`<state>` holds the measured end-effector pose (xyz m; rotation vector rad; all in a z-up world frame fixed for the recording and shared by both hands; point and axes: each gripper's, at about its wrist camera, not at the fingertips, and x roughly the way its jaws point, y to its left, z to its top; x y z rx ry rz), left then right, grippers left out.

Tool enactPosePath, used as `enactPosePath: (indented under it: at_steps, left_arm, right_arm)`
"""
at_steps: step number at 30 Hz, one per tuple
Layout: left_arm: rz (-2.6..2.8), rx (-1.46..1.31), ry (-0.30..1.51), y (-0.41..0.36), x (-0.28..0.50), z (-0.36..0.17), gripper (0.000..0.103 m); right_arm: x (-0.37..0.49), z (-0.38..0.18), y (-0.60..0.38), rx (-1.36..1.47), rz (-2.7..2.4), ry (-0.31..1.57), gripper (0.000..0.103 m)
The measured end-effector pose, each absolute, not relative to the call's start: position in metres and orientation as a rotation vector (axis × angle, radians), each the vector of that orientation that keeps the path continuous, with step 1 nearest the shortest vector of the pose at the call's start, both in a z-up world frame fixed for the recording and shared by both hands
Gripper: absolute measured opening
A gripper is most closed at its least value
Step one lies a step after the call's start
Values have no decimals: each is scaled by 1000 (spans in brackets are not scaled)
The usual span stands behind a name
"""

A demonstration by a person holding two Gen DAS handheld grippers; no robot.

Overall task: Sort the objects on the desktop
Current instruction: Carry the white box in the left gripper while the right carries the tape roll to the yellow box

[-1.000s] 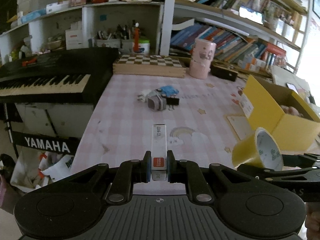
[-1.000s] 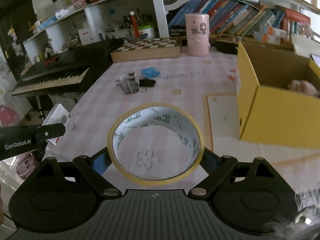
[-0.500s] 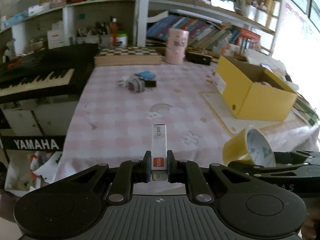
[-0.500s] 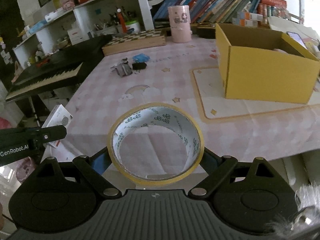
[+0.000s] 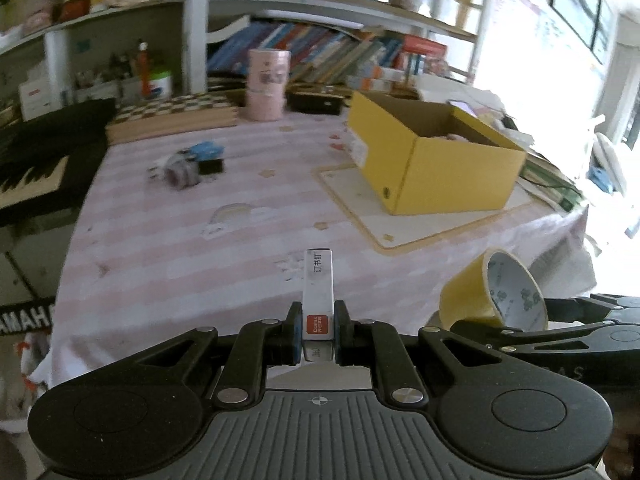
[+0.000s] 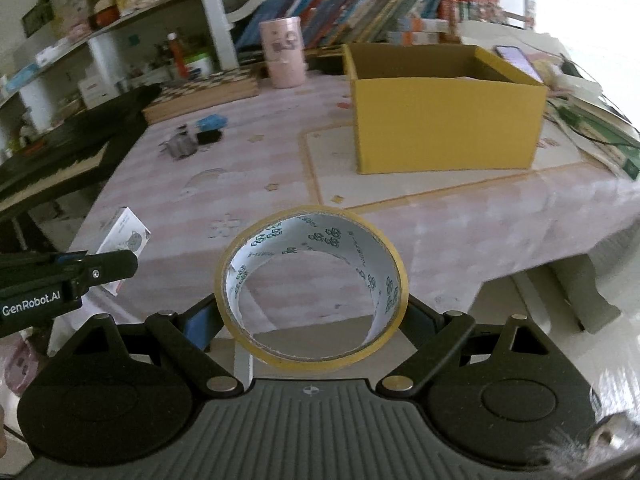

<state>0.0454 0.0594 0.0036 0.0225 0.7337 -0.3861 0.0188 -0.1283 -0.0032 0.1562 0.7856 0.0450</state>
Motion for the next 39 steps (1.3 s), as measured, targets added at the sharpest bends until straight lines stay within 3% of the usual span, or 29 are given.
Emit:
enactPosePath:
  at_steps: [39]
  left_arm:
    - [-542,103,743,-67,97,4,13]
  right_arm:
    - [48,-2,-242,203,-79,802,91]
